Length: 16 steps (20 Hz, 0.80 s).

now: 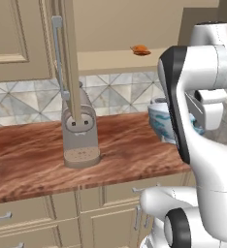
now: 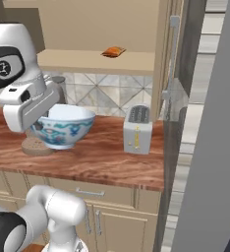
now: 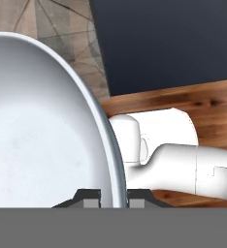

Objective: Pick the mug and place it in the sink. Pick the bowl and place it in the open cabinet and then close the cabinet.

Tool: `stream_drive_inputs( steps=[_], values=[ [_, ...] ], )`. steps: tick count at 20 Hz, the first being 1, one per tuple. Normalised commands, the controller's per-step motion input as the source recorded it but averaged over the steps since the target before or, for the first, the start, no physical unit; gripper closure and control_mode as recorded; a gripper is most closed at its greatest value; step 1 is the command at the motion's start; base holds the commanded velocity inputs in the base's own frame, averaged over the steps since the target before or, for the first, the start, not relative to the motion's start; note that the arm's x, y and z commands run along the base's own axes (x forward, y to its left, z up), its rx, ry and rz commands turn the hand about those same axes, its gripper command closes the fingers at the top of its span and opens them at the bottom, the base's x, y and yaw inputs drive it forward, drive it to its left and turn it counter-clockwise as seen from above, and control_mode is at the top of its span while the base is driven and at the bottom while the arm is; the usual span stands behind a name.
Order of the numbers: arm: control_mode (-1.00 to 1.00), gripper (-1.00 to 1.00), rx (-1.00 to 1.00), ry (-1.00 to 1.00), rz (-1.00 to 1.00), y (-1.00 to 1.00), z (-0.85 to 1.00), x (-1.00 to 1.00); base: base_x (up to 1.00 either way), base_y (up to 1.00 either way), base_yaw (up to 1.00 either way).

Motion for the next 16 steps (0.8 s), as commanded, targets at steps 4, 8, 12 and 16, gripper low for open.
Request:
stream_drive_inputs(
  steps=[4,8,12,16],
  values=[
    [1.00,1.00,0.00,0.00,0.00,0.00,0.00,0.00,0.23,-0.12,0.05],
    [1.00,1.00,0.00,0.00,0.00,0.00,0.00,0.00,0.66,-0.19,0.13],
    [1.00,1.00,0.00,0.00,0.00,0.00,0.00,0.00,0.93,-0.11,0.15],
    [1.00,1.00,0.00,0.00,0.00,0.00,0.00,0.00,0.70,-0.16,0.01]
  ],
)
